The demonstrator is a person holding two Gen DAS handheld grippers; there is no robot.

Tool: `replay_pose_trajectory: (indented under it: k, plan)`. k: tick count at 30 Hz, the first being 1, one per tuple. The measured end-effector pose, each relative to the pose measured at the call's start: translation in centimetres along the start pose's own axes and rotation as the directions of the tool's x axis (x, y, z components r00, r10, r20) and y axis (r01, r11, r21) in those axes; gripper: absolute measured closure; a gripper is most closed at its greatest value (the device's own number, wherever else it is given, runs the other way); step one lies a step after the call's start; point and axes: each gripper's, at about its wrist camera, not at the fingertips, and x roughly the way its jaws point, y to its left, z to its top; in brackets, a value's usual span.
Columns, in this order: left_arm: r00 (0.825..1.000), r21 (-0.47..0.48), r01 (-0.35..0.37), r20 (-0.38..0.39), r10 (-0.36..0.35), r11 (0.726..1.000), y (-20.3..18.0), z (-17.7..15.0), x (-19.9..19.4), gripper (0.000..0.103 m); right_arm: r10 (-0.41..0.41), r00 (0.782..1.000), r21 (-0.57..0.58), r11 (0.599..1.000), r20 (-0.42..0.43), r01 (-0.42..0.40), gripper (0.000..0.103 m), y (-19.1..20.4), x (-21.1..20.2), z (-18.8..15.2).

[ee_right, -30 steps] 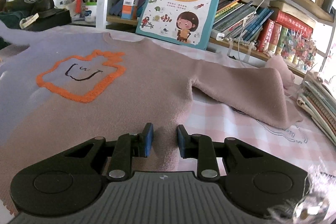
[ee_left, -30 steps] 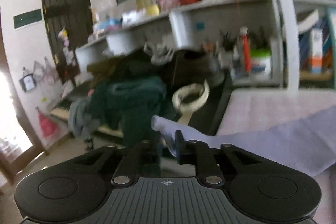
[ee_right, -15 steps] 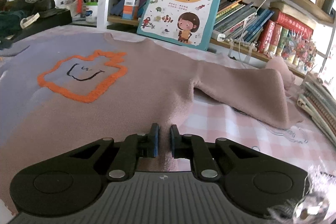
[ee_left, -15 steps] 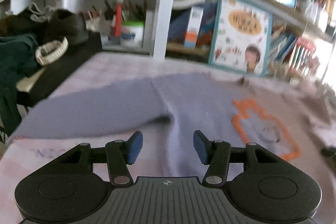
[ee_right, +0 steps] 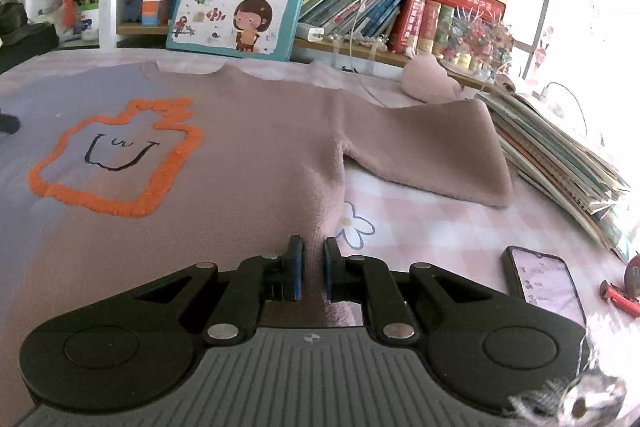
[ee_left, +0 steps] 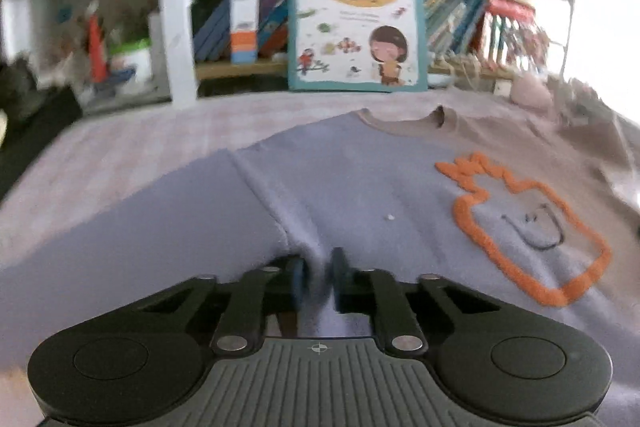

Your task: Fold clothes

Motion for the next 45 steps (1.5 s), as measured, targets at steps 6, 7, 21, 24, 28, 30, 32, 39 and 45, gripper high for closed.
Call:
replay_pose_trajectory:
  k: [6, 7, 21, 24, 28, 30, 32, 39, 45]
  plan:
    - [0.995, -0.001, -0.097, -0.023, 0.097, 0.995, 3.7, 1.4, 1.1, 0.097, 0.108, 0.994, -0.013, 0.994, 0.022, -0.108, 0.093, 2.7, 0.7, 0.8]
    - [0.993, -0.001, -0.114, -0.027, 0.114, 0.993, 4.1, 1.5, 1.2, 0.097, 0.129, 0.991, -0.011, 0.992, 0.028, -0.128, 0.093, 3.1, 0.9, 1.0]
    - [0.990, -0.043, -0.138, -0.021, 0.137, 0.989, 4.9, -0.5, -1.1, 0.090, 0.140, 0.989, -0.040, 0.989, 0.034, -0.139, 0.092, 4.6, 2.2, 2.1]
    - [0.992, -0.055, -0.129, -0.019, 0.128, 0.990, 4.6, -0.9, -1.8, 0.090, 0.153, 0.988, -0.009, 0.988, 0.036, -0.153, 0.091, 4.1, 2.2, 1.9]
    - [0.993, -0.094, -0.119, -0.004, 0.120, 0.988, 4.4, -1.5, -3.0, 0.090, 0.157, 0.987, 0.023, 0.987, 0.034, -0.158, 0.085, 3.2, 1.8, 1.6]
    - [0.994, -0.112, -0.111, 0.003, 0.112, 0.988, 4.4, -1.8, -3.5, 0.090, 0.153, 0.988, 0.032, 0.988, 0.033, -0.154, 0.076, 2.8, 1.5, 1.4]
    - [0.995, -0.129, -0.102, 0.010, 0.104, 0.986, 4.4, -2.1, -3.9, 0.090, 0.150, 0.988, 0.044, 0.987, 0.031, -0.152, 0.075, 2.3, 1.3, 1.1]
    - [0.996, -0.188, -0.070, 0.034, 0.078, 0.980, 4.4, -2.9, -5.2, 0.103, 0.226, 0.974, 0.106, 0.968, 0.010, -0.226, 0.089, 1.1, 1.0, 1.0]
    - [0.998, -0.184, -0.056, 0.017, 0.060, 0.981, 4.6, -1.9, -2.6, 0.103, 0.201, 0.979, 0.113, 0.973, 0.015, -0.201, 0.092, 1.1, 0.5, 0.7]
